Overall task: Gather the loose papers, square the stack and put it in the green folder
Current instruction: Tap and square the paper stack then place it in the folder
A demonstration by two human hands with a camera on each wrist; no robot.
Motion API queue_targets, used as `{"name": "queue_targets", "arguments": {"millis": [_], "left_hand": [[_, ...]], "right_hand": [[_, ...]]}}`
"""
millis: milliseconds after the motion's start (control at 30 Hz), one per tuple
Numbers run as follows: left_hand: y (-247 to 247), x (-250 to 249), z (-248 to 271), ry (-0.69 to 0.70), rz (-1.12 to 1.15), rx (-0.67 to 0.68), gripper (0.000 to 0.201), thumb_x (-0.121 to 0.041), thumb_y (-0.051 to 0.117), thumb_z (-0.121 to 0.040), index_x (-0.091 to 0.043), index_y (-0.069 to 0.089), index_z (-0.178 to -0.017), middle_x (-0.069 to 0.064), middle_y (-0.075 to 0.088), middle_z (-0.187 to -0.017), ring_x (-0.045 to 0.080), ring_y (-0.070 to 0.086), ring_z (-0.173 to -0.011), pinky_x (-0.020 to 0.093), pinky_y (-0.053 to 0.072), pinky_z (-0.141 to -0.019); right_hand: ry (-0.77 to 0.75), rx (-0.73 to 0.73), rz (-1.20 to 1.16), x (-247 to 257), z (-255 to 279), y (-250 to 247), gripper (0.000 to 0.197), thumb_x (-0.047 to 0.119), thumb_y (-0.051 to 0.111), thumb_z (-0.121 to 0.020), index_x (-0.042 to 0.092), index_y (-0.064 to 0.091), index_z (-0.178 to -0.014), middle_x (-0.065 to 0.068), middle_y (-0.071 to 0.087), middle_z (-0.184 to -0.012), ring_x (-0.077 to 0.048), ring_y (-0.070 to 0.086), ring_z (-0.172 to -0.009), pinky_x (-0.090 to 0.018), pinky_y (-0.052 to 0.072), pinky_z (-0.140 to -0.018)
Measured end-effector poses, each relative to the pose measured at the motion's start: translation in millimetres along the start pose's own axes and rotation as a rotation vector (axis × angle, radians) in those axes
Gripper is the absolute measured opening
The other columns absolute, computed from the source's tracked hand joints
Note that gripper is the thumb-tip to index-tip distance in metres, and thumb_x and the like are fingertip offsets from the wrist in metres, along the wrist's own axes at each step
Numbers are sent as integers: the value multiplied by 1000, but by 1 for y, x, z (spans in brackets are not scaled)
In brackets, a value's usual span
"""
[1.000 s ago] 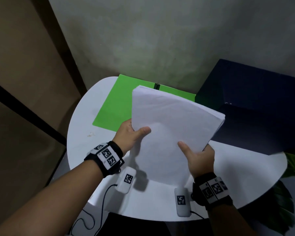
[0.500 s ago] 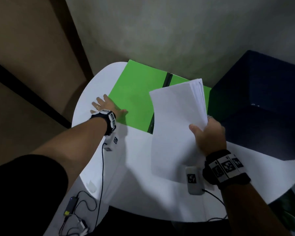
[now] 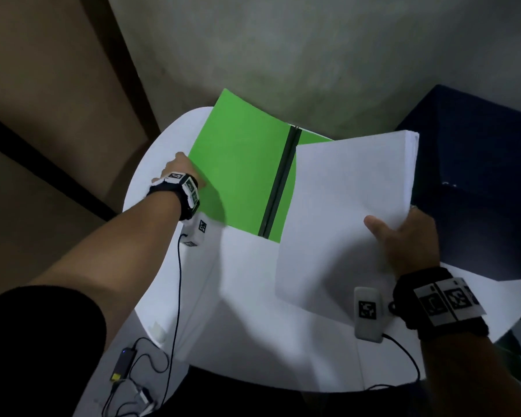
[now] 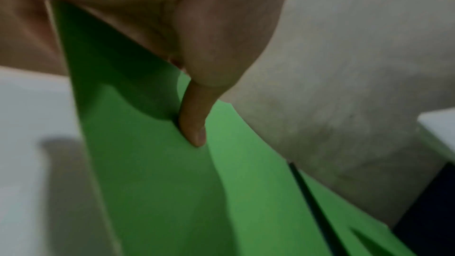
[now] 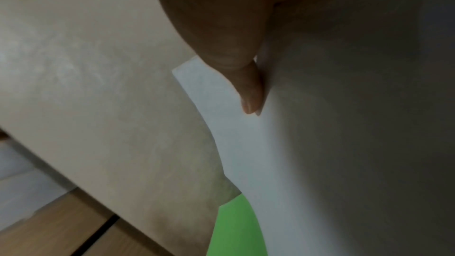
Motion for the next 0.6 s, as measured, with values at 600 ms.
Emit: {"name": "queue_targets", "arguments": {"millis": [600], "left_hand": [[-117, 27, 146, 295, -345, -63, 59, -18, 63, -86, -28, 41, -140, 8, 66, -112, 30, 64, -93, 41, 56, -75]], "right_hand": [[409, 147, -512, -65, 55, 70, 35, 16, 76, -82, 12, 65, -114, -2, 71, -109, -23, 67, -97, -38, 53, -92]]}}
Point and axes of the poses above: each hand's wrist, its own z-axis away from the middle knuckle, its own y-axis out of the palm, x = y × z, the point moved 8 cm from there along -z, towards the middle knuckle
